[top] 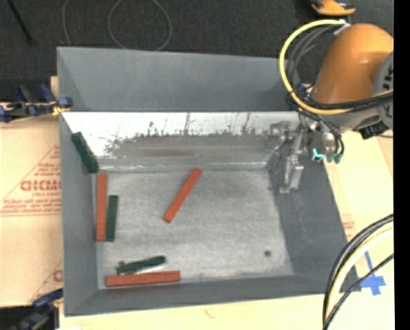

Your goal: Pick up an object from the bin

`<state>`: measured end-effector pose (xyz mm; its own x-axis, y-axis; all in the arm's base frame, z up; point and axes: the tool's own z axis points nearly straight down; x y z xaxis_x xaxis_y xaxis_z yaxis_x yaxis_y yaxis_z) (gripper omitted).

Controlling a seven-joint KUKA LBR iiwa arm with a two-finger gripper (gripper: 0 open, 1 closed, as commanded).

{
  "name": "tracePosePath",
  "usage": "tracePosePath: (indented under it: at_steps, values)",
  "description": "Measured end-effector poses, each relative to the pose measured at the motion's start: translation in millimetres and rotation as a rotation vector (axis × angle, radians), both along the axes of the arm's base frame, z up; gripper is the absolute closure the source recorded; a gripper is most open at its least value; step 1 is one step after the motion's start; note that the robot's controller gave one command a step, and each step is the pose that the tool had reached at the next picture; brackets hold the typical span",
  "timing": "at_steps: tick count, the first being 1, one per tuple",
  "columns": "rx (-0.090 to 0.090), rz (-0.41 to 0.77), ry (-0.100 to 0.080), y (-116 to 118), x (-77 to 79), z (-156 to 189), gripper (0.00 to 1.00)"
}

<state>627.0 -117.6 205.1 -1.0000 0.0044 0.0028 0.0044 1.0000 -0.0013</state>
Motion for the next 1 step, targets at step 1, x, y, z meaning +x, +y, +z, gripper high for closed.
tracePosePath:
  at_steps: [1]
  values:
    - [0.005,-0.090,-0.002,75.5,-19.9,-39.4,0.00]
